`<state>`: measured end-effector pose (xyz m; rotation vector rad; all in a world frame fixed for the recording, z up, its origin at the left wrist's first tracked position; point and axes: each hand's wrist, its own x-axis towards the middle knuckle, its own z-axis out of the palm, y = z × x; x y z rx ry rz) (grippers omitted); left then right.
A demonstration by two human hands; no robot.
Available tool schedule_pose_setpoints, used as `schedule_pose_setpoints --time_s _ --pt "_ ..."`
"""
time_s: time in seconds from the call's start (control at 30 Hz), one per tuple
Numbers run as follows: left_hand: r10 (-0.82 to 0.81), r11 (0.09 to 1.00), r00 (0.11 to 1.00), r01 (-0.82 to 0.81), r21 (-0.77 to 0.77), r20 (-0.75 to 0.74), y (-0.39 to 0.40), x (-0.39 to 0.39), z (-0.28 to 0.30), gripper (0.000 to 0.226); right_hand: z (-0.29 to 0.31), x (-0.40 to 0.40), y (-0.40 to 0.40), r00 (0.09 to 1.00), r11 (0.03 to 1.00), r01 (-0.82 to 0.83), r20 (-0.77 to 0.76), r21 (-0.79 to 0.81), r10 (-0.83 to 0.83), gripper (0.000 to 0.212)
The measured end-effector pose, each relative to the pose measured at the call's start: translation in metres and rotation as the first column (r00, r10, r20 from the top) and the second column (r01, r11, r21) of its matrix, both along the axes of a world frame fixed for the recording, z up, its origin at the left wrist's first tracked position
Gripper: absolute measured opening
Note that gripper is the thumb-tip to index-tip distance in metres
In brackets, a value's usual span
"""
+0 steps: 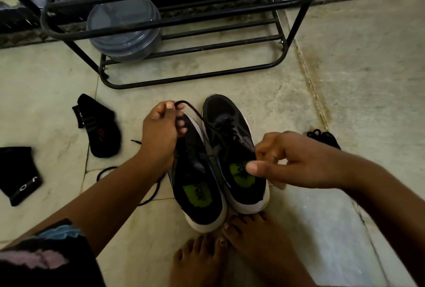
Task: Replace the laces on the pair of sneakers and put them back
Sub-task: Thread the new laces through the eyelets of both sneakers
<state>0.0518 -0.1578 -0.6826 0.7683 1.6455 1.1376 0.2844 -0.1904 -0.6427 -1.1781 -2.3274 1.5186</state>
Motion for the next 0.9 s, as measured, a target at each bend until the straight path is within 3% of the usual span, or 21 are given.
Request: schedule_pose_setpoints --time_s 0.07,0.17,0.23,0.27,0.33,0.37,0.4,0.43,0.5,0.53,0.57,0.6,0.63,0.7,0.73,0.9 --pt "0.086 0.996 0.995 -0.084 0.024 -0.054 0.008 -0.006 0.001 0.029 0.017 0.007 0.002 0.951 0.981 -0.138 0.258 -0.139 0.170 0.063" --pt "0.102 0.994 0.975 -0.090 0.066 -0.196 0.007 -0.009 0.011 0.031 0.032 0.006 0.000 0.680 0.899 -0.264 0.595 -0.348 0.430 0.072" --pt "0.000 0.961 0.879 0.133 0.244 -0.476 -0.030 -0.012 -0.008 0.027 0.033 -0.001 -0.002 0.636 0.904 -0.273 0.644 -0.328 0.425 0.061" --pt "-0.220 0.950 0.841 0.299 0.087 -0.494 -0.072 -0.016 -0.021 0.023 0.033 -0.004 -0.002 0.679 0.926 -0.250 0.631 -0.283 0.376 0.054" --pt "-0.487 0.872 0.730 0.375 -0.314 -0.480 -0.153 -0.018 -0.078 0.022 0.025 -0.010 0.001 0.796 0.977 -0.146 0.569 -0.154 0.209 0.040" --pt "-0.683 0.713 0.602 0.429 -0.554 -0.413 -0.173 -0.023 -0.094 0.031 0.019 -0.013 0.003 0.846 0.993 -0.067 0.523 -0.095 0.107 0.035" --pt "-0.804 0.588 0.448 0.505 -0.632 -0.391 -0.197 -0.022 -0.121 0.041 0.012 -0.017 0.004 0.886 0.998 0.019 0.463 -0.065 0.014 0.032" --pt "-0.818 0.569 0.331 0.585 -0.578 -0.470 -0.185 -0.025 -0.124 0.054 0.004 -0.021 0.004 0.914 0.993 0.093 0.402 -0.068 -0.058 0.029" --pt "-0.607 0.739 0.367 0.587 -0.331 -0.705 -0.115 -0.019 -0.083 0.065 -0.009 -0.029 0.002 0.934 0.979 0.171 0.334 -0.108 -0.126 0.027" --pt "-0.584 0.776 0.514 0.580 -0.247 -0.628 -0.075 -0.010 -0.043 0.055 -0.014 -0.033 0.000 0.934 0.977 0.184 0.330 -0.111 -0.138 0.027" --pt "-0.541 0.777 0.507 0.606 -0.168 -0.671 -0.040 0.004 -0.012 0.043 -0.020 -0.035 -0.002 0.932 0.975 0.196 0.329 -0.100 -0.154 0.028" --pt "-0.406 0.840 0.578 0.542 -0.040 -0.708 -0.013 0.013 0.000 0.036 -0.025 -0.037 -0.004 0.928 0.973 0.216 0.327 -0.084 -0.178 0.028" --pt "-0.407 0.852 0.627 0.523 -0.028 -0.664 0.000 0.003 0.008 0.034 -0.029 -0.039 -0.005 0.924 0.969 0.240 0.322 -0.064 -0.207 0.028" --pt "-0.536 0.773 0.556 0.625 -0.106 -0.635 0.006 0.000 0.011 0.029 -0.035 -0.042 -0.007 0.913 0.958 0.284 0.312 -0.029 -0.261 0.029" --pt "-0.568 0.758 0.565 0.642 -0.114 -0.599 -0.009 0.001 0.006 0.025 -0.036 -0.042 -0.007 0.910 0.953 0.301 0.306 -0.020 -0.281 0.030" --pt "-0.539 0.739 0.528 0.670 -0.067 -0.656 -0.016 0.003 -0.004 0.011 -0.040 -0.044 -0.009 0.902 0.947 0.322 0.301 0.011 -0.310 0.033"
